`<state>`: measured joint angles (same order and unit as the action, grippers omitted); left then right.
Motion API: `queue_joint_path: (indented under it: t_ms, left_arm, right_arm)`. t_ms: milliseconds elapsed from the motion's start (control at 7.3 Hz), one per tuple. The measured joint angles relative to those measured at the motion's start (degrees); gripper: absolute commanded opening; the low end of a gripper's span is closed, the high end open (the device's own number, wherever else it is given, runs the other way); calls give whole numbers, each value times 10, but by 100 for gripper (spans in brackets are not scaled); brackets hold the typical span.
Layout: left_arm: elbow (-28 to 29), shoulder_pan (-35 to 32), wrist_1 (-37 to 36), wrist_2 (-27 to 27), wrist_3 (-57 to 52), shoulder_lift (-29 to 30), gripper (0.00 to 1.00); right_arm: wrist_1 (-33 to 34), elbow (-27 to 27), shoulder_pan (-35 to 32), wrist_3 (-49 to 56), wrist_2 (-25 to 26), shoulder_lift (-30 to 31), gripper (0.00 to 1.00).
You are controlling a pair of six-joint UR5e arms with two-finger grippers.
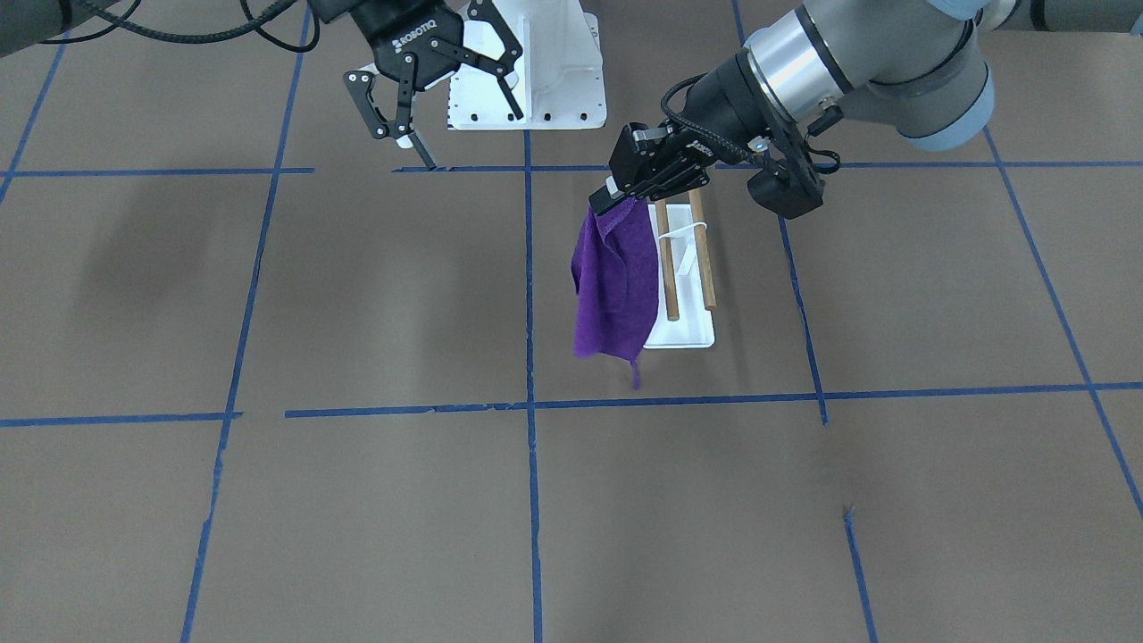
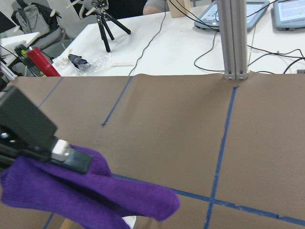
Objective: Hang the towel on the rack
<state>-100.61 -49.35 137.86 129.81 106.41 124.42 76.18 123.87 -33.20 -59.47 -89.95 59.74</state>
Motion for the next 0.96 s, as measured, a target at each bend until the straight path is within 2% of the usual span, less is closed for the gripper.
queue_joint_path:
  t_ms: [137, 411, 548, 958]
  left_arm:
    - [-17, 1, 0, -26, 13, -1, 0]
    - [-58, 11, -8, -101, 68, -7, 0]
    - [-90, 36, -37, -166, 77, -14, 0]
    - [-181, 181, -220, -433, 21, -18, 0]
  right_arm:
    - [12, -3, -59, 29, -76, 21, 100]
    - [95, -11, -175, 125, -201, 38, 100]
    - [149, -14, -211, 170, -228, 40, 100]
    - [285, -33, -287, 313, -243, 57, 100]
